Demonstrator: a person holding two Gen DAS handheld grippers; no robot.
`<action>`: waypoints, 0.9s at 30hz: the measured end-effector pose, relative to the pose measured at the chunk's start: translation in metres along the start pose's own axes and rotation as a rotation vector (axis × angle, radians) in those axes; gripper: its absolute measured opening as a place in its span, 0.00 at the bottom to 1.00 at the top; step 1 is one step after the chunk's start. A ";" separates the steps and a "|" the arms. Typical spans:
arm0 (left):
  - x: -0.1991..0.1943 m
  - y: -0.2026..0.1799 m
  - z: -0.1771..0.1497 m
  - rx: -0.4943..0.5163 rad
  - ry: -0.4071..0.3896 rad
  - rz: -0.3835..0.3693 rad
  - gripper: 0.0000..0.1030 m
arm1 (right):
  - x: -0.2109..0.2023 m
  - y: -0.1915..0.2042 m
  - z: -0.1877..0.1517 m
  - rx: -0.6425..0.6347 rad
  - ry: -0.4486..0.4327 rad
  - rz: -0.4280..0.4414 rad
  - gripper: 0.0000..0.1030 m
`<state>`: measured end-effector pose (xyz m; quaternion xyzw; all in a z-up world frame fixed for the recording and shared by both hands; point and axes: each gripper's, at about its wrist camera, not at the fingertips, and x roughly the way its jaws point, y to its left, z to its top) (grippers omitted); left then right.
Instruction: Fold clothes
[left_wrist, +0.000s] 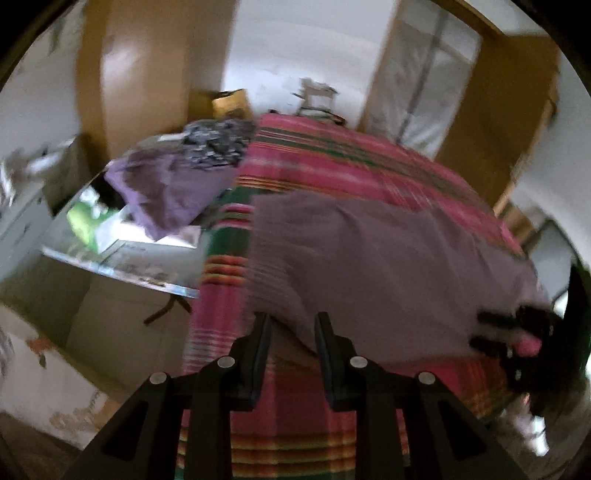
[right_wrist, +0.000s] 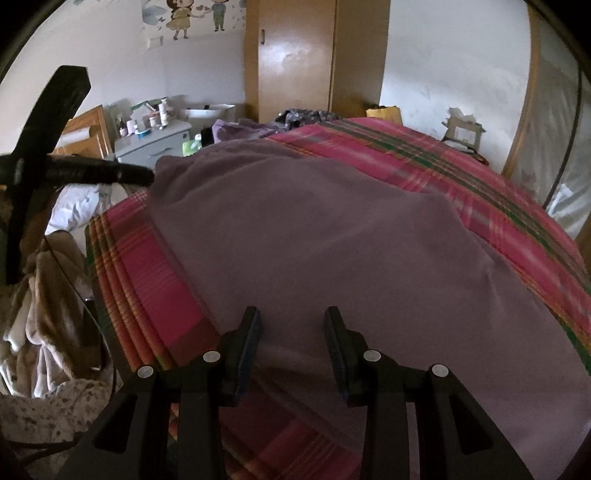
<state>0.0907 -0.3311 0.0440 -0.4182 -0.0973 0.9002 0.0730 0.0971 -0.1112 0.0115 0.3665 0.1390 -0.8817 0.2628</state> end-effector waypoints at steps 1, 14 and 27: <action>0.000 0.008 0.004 -0.037 0.004 -0.016 0.27 | -0.001 0.000 0.001 0.002 -0.005 0.002 0.36; 0.014 0.043 0.013 -0.289 0.074 -0.092 0.34 | 0.004 0.001 0.002 0.077 -0.016 0.045 0.36; 0.036 0.066 0.014 -0.521 0.164 -0.211 0.37 | 0.005 0.000 0.000 0.094 -0.025 0.063 0.37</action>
